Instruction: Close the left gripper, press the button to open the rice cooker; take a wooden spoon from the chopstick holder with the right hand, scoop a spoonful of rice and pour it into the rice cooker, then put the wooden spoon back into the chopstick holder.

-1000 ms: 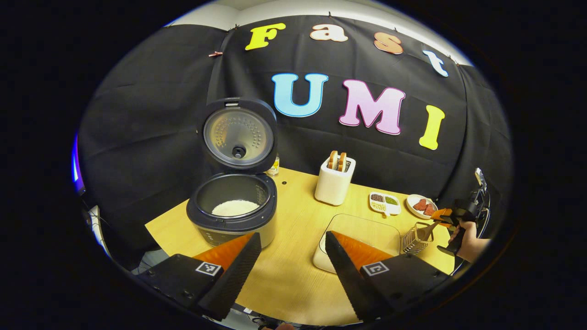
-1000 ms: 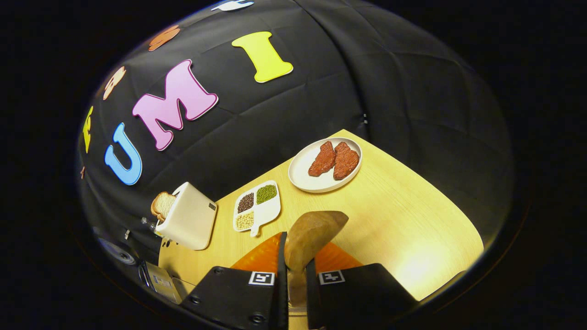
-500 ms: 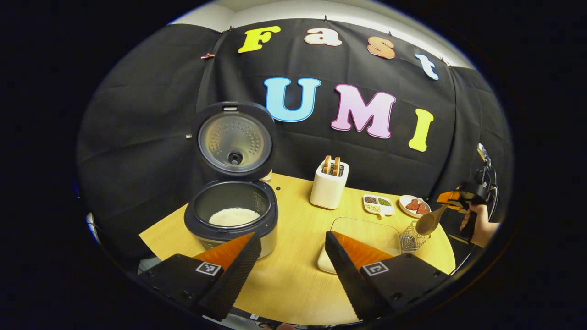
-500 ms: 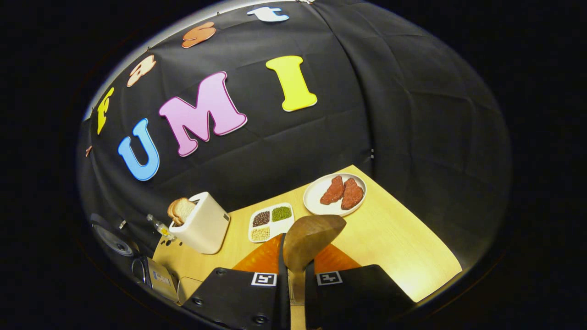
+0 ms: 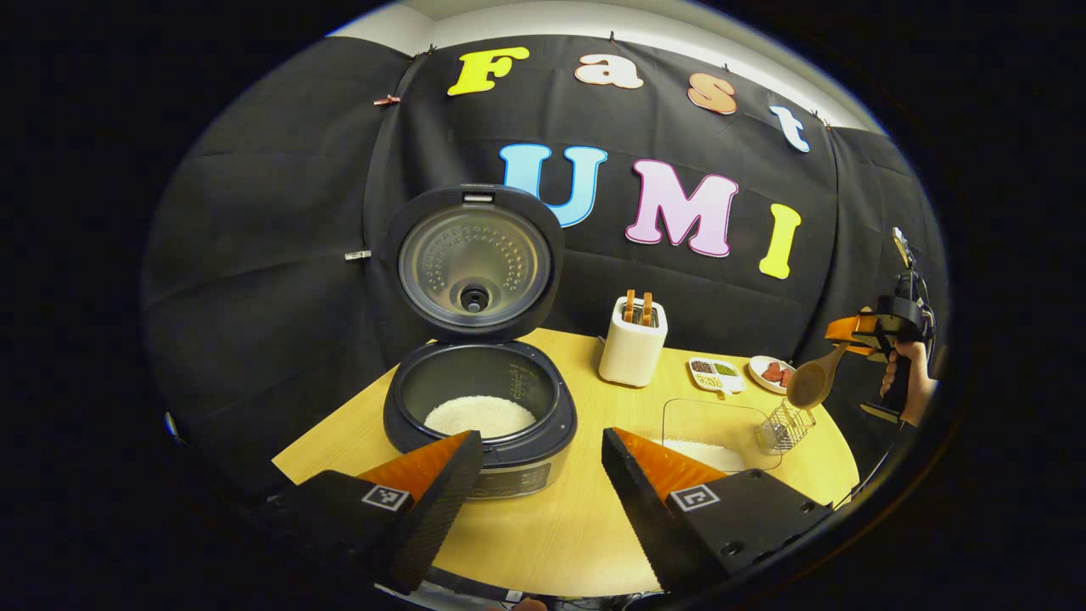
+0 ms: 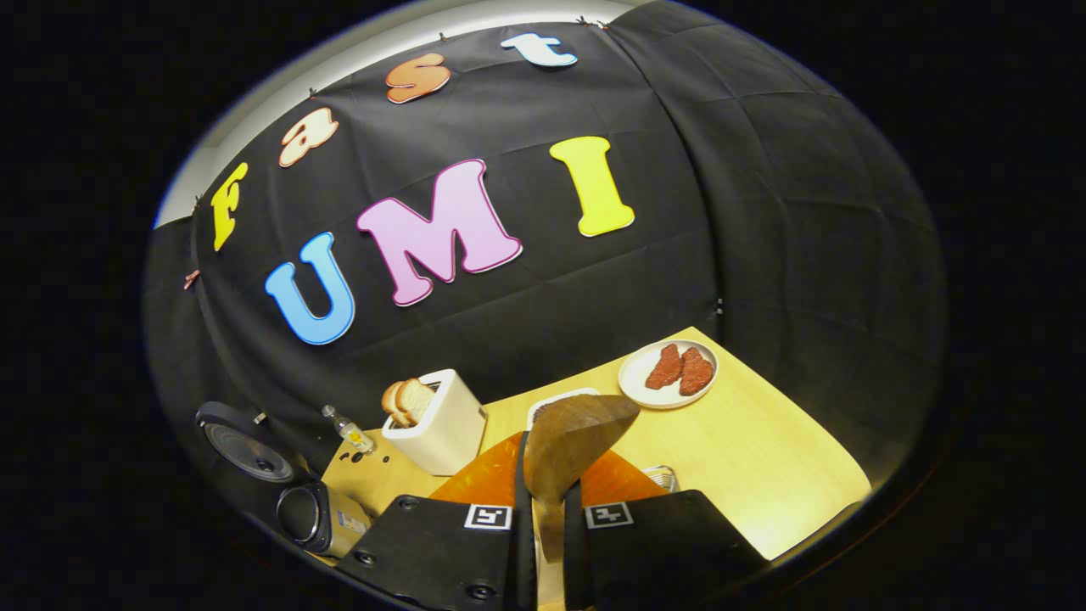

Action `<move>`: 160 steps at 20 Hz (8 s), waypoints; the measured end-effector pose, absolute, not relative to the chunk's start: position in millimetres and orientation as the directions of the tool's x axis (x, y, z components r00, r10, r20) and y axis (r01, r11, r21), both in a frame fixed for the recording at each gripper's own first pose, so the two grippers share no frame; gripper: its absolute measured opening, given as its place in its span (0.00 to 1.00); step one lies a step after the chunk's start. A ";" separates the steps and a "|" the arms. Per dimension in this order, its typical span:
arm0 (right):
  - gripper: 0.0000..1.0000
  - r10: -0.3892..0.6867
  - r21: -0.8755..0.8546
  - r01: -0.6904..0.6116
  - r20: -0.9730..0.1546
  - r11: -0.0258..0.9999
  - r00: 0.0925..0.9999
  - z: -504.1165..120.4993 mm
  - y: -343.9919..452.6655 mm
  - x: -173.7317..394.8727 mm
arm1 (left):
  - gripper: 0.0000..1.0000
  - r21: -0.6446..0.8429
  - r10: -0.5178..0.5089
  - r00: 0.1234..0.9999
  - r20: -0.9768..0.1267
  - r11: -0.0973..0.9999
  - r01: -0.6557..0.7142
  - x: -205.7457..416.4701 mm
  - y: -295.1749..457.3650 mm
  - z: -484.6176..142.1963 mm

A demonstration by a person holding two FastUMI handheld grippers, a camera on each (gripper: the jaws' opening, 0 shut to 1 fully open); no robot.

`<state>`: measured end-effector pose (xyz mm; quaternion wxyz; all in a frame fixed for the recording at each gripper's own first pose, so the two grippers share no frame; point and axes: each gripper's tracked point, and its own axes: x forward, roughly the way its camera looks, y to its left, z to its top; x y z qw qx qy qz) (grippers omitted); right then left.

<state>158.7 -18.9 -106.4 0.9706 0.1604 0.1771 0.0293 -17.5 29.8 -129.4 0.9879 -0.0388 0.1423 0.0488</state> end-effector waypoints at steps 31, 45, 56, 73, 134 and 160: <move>0.17 0.189 0.356 0.020 -0.542 0.934 0.819 -270.5 144.4 100.7 | 0.96 -0.072 0.052 0.933 -0.355 0.994 -0.083 -15.9 107.1 -166.3; 0.17 0.242 0.655 0.240 -0.556 0.716 0.795 -242.7 114.5 105.2 | 0.96 -0.094 0.081 0.944 -0.320 0.989 -0.117 -17.4 118.9 -151.5; 0.17 0.227 0.784 0.294 -0.477 0.546 0.849 -173.6 95.8 116.9 | 0.96 -0.096 0.033 0.951 -0.306 0.993 -0.065 -17.5 122.1 -153.7; 0.16 0.522 0.879 0.084 -0.353 0.469 0.776 -102.7 283.2 133.8 | 0.96 -0.146 0.180 0.939 -0.293 0.962 -0.230 -44.9 179.9 -165.6; 0.17 0.162 0.265 -0.098 -0.232 0.959 0.959 -40.7 57.2 142.6 | 0.96 -0.105 0.004 0.980 -0.199 0.994 -0.025 -6.1 91.1 -103.8; 0.17 -0.021 0.293 0.169 -0.448 0.941 0.894 -229.7 -121.5 235.3 | 0.96 -0.052 0.241 0.946 -0.215 0.965 -0.258 28.0 11.4 -61.5</move>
